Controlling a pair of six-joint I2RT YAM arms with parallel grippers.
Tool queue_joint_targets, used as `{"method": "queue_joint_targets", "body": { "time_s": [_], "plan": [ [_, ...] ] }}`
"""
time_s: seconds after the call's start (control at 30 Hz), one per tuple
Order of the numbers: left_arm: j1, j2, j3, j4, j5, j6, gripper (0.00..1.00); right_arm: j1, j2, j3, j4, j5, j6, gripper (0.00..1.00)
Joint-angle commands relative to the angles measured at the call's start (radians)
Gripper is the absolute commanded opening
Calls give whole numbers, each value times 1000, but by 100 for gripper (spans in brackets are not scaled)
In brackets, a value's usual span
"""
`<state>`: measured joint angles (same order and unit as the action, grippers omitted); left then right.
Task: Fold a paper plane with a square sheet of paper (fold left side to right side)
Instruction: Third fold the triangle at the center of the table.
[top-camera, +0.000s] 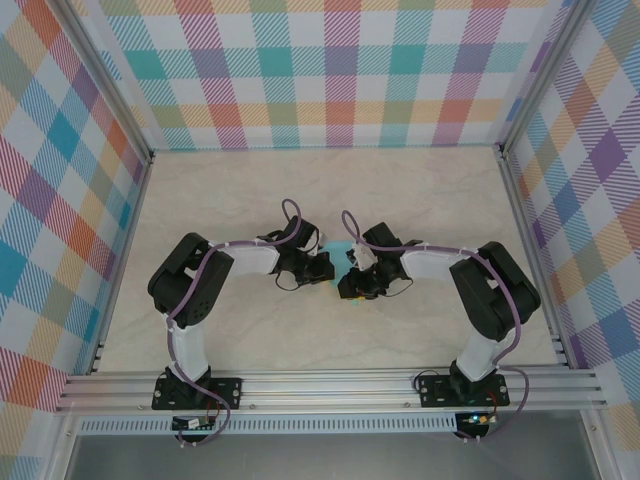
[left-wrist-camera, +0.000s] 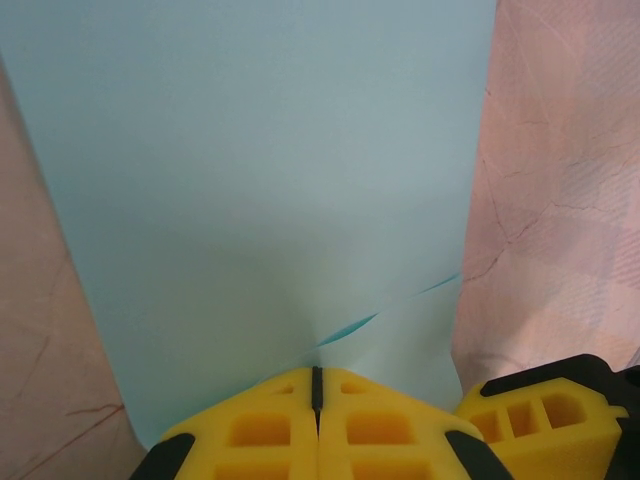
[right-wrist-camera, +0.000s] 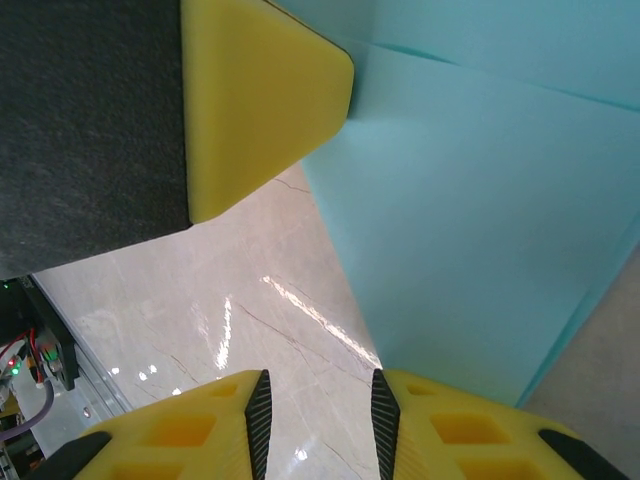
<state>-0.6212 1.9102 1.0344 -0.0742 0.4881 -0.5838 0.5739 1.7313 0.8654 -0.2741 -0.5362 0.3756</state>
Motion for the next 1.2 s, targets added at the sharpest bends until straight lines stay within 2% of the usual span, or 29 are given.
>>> {"method": "queue_joint_targets", "body": {
  "time_s": [0.0, 0.37, 0.67, 1.0, 1.1, 1.17],
  "plan": [
    [-6, 39, -32, -96, -77, 24, 5, 3, 12, -12, -53, 1, -32, 34],
    [-4, 44, -30, -102, -83, 25, 5, 3, 4, -34, -83, -12, -43, 30],
    [-5, 45, -27, -116, -95, 31, 5, 3, -18, -60, -162, 39, -40, 28],
    [-4, 39, -25, -116, -91, 32, 5, 3, -151, -88, -219, 50, -27, 27],
    [-4, 35, -25, -116, -89, 32, 5, 3, -225, -67, -226, 56, -13, 23],
    [-5, 31, -25, -114, -88, 32, 5, 3, -240, -53, -213, 56, 8, 15]
  ]
}}
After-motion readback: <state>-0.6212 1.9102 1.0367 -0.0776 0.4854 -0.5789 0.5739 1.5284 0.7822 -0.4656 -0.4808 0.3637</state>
